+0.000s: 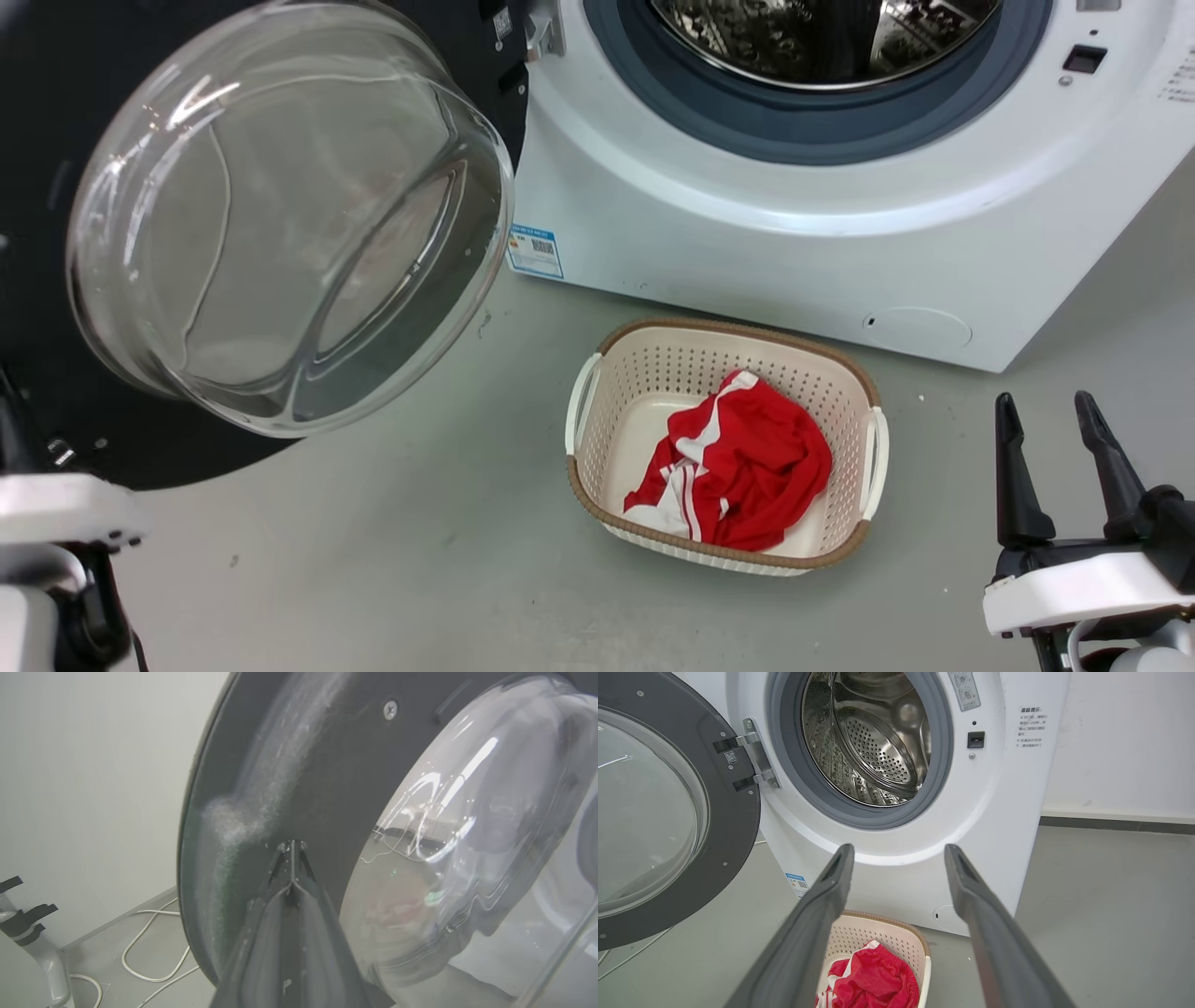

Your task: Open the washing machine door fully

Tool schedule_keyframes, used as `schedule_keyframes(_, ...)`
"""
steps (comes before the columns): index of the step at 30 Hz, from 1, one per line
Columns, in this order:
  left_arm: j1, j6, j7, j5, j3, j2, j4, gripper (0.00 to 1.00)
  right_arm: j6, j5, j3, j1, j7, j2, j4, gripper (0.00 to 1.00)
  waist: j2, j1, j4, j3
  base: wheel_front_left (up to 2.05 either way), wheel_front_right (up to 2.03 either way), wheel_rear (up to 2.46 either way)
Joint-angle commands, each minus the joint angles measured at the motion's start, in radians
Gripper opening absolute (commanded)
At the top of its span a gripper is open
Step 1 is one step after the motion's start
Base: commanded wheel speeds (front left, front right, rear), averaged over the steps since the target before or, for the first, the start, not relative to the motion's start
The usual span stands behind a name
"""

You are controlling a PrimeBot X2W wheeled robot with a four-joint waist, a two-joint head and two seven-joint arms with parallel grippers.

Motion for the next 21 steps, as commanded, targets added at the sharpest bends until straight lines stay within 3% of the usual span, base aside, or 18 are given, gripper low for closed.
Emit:
schedule_keyframes(1,0.019,0.006,-0.005,0.009,0.000,-0.007,-0.008,0.00,-0.001,-0.002,0.001,0.005,-0.008,0.005,0.003,1.00,0.0000,0.0000,-0.001,-0.011,0.00,0.00,0.00)
schedule_keyframes(8,0.126,0.030,-0.007,0.086,-0.032,-0.061,-0.151,0.00,-0.001,-0.016,0.006,0.012,-0.016,0.020,0.014,1.00,0.0000,0.0000,-0.010,-0.056,0.00,0.00,0.00)
schedule_keyframes(13,0.176,0.030,-0.007,0.138,-0.119,-0.133,-0.263,0.00,-0.001,-0.032,0.012,0.010,-0.019,0.027,0.021,1.00,0.0000,0.0000,-0.029,-0.077,0.00,0.00,0.00)
schedule_keyframes(21,0.122,-0.028,-0.007,0.185,-0.284,-0.239,-0.242,0.00,-0.001,-0.047,0.014,0.006,-0.024,0.033,0.032,1.00,0.0000,0.0000,-0.081,-0.100,0.00,0.00,0.00)
